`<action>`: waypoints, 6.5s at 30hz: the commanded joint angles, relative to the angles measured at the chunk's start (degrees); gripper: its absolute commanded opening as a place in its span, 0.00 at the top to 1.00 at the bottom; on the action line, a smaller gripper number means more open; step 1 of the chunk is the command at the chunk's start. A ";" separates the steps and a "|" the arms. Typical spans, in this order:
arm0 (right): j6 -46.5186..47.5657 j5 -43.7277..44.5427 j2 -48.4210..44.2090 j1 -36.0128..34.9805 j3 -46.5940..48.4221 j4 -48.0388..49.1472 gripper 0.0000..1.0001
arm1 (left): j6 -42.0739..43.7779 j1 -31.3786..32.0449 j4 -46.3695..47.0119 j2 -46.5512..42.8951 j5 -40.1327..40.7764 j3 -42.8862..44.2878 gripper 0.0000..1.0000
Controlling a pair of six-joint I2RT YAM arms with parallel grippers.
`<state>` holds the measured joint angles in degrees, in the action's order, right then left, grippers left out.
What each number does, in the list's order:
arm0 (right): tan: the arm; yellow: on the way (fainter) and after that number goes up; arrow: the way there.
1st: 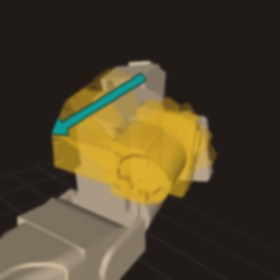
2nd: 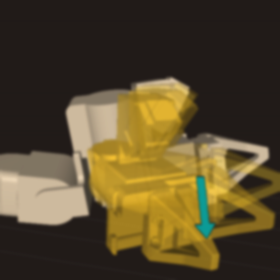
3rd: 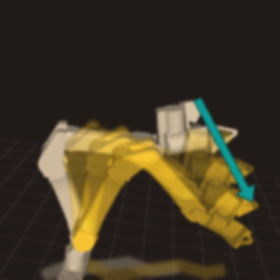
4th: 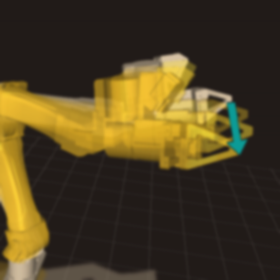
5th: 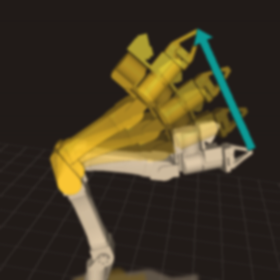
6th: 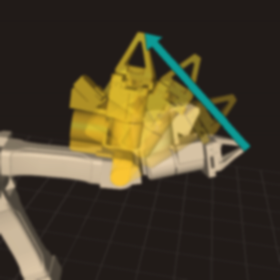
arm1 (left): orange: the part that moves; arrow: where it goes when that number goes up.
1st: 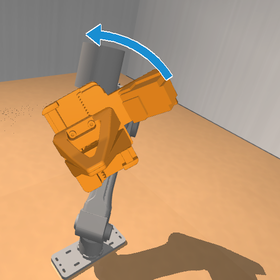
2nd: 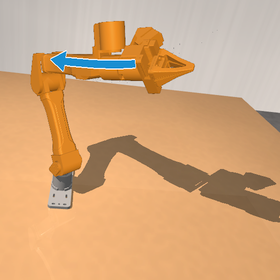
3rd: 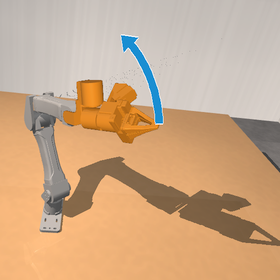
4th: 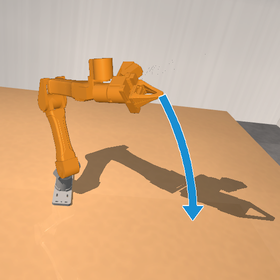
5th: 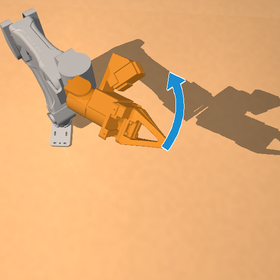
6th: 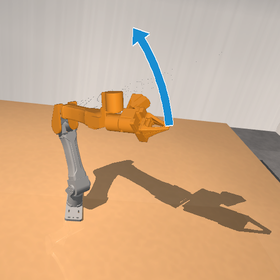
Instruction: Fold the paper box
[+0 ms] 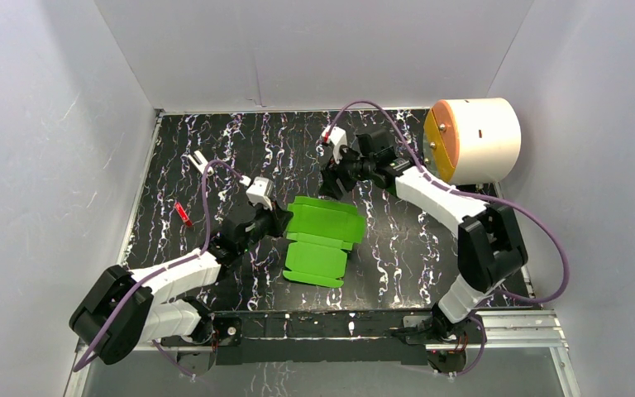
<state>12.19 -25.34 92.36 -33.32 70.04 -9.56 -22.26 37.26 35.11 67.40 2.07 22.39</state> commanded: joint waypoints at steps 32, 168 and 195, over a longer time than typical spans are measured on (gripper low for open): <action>17.13 -17.14 5.67 0.13 7.34 -13.89 1.00 | -6.38 -7.24 4.83 3.19 -0.19 -1.35 0.80; 42.12 22.29 0.74 -17.87 -13.22 20.18 1.00 | -22.81 -11.94 1.61 11.73 -11.33 6.78 0.90; 51.03 27.39 -0.09 -18.88 -16.16 26.26 1.00 | -10.74 -12.51 -0.63 -1.75 2.75 2.24 0.76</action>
<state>60.16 1.54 95.29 -51.86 54.50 13.89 -37.91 25.21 35.38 70.50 -5.13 25.58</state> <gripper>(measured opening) 0.046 0.200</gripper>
